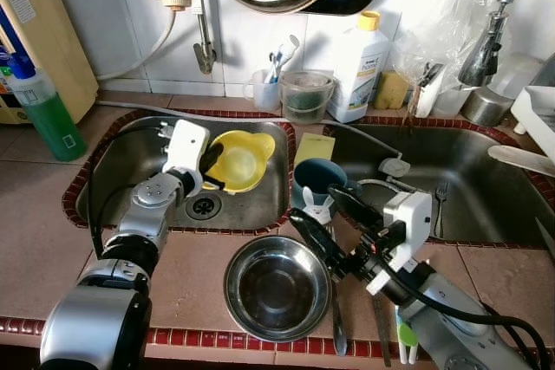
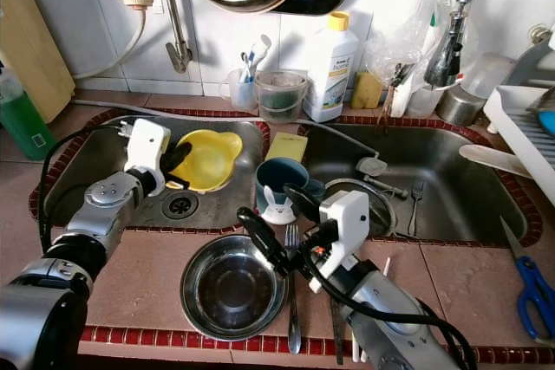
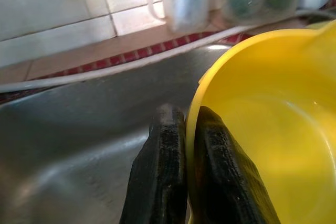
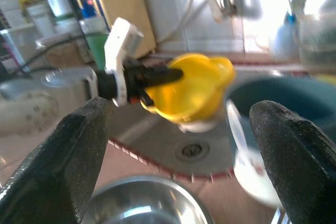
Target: Kitchen organization
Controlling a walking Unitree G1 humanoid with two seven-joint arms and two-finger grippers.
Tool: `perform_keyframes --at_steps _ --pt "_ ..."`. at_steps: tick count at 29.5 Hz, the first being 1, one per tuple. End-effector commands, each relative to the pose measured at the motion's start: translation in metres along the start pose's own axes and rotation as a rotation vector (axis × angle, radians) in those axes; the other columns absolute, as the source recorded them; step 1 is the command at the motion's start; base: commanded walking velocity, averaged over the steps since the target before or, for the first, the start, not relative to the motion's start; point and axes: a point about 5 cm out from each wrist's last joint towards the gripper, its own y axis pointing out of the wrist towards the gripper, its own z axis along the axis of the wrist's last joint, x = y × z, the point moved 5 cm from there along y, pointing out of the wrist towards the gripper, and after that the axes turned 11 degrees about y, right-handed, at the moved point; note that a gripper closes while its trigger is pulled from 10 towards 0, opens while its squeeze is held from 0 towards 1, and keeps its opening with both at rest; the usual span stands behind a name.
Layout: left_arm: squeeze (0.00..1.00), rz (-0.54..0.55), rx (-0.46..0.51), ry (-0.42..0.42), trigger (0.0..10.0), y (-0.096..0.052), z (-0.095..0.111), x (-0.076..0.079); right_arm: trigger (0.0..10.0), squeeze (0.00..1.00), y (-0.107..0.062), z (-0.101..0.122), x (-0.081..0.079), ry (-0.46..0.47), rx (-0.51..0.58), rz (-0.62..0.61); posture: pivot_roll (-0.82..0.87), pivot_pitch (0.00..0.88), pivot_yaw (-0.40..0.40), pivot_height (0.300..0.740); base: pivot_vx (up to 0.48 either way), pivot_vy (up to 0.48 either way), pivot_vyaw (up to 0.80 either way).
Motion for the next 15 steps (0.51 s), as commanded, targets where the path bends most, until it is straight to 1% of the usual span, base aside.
perform_keyframes --at_steps 1,5,10,15 --pt "0.00 0.026 0.013 0.042 10.0 0.002 0.010 -0.012 10.0 0.00 -0.005 -0.002 0.001 0.002 -0.006 -0.023 -0.13 0.063 0.039 0.740 0.000 0.000 0.00" --pt "0.00 0.023 0.006 0.058 10.0 0.003 0.012 -0.012 10.0 0.00 -0.014 -0.011 0.002 0.048 -0.028 -0.061 -0.14 0.085 0.047 0.740 0.000 0.000 0.00" --pt "0.00 0.010 0.002 0.061 10.0 0.004 0.012 -0.009 10.0 0.00 -0.017 -0.013 0.000 0.052 -0.033 -0.066 -0.15 0.093 0.054 0.740 0.000 0.000 0.00" --pt "0.00 -0.011 -0.016 0.089 10.0 0.005 0.009 -0.003 10.0 0.00 -0.019 -0.012 -0.003 0.059 -0.029 -0.068 -0.16 0.094 0.061 0.740 0.000 0.000 0.00"
